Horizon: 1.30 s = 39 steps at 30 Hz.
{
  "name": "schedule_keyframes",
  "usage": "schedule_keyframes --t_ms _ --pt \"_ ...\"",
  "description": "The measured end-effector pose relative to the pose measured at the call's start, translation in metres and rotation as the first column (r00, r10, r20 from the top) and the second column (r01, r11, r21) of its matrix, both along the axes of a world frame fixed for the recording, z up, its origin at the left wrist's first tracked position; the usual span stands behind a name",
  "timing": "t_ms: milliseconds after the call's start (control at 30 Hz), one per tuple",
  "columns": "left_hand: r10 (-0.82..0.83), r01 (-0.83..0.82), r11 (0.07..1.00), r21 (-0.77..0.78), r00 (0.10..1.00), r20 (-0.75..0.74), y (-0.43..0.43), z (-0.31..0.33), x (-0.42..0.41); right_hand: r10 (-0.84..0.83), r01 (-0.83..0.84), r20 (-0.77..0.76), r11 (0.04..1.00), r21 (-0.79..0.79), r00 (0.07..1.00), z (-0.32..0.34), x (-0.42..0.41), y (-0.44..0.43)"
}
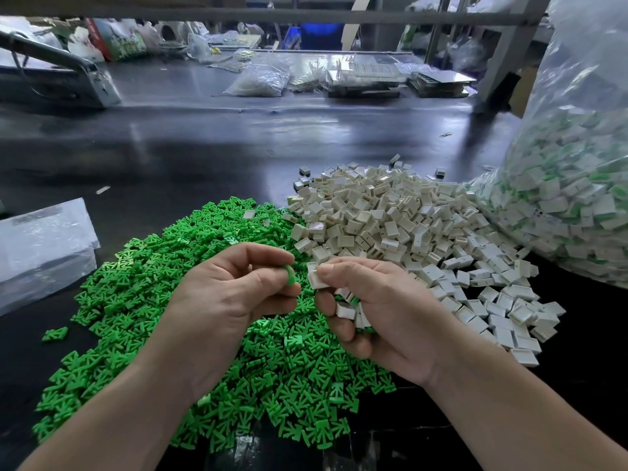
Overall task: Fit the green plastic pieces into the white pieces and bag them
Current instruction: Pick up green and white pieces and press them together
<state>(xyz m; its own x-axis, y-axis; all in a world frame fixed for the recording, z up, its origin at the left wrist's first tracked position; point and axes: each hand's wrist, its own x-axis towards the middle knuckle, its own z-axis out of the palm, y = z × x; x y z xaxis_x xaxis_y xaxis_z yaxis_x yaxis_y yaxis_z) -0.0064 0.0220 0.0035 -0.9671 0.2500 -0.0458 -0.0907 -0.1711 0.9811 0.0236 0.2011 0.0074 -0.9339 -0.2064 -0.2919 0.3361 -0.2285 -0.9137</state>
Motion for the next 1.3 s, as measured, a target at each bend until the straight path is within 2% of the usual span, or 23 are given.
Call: schedule_keyframes --t_ms 67,133,300,567,800,900,1100,1300 --pt "0.009 -0.014 0.997 0.081 0.998 0.060 0.000 -0.001 -0.001 0.001 -0.001 -0.018 1.000 0.007 1.000 0.000 0.000 -0.001" --pt "-0.010 0.002 0.995 0.097 0.997 0.083 0.002 -0.002 0.000 0.001 -0.001 -0.042 1.000 0.012 0.999 -0.001 0.001 -0.002" --pt "-0.044 0.043 0.998 -0.039 0.999 -0.024 0.002 -0.005 0.001 -0.020 0.023 -0.125 0.999 0.026 0.992 -0.004 0.000 -0.003" --pt "-0.035 0.034 0.999 -0.016 0.996 -0.081 0.001 -0.008 0.002 -0.086 0.093 -0.191 0.995 0.029 0.978 -0.007 -0.001 -0.002" --pt "-0.078 0.076 0.996 -0.037 0.994 -0.078 0.003 -0.006 0.005 -0.054 0.075 -0.220 0.993 0.087 0.974 -0.008 0.000 -0.002" --pt "-0.097 0.099 0.994 0.053 0.994 -0.042 0.004 -0.005 0.005 -0.026 0.043 -0.220 0.996 0.075 0.975 -0.007 0.000 0.000" --pt "-0.326 0.288 0.909 0.300 0.941 0.085 0.010 -0.001 0.010 0.055 -0.049 -0.164 0.998 0.038 0.985 -0.006 0.003 -0.001" --pt "-0.311 0.236 0.898 0.371 0.938 0.154 0.013 -0.001 0.012 0.091 -0.087 -0.149 0.996 0.035 0.985 -0.006 0.005 -0.001"
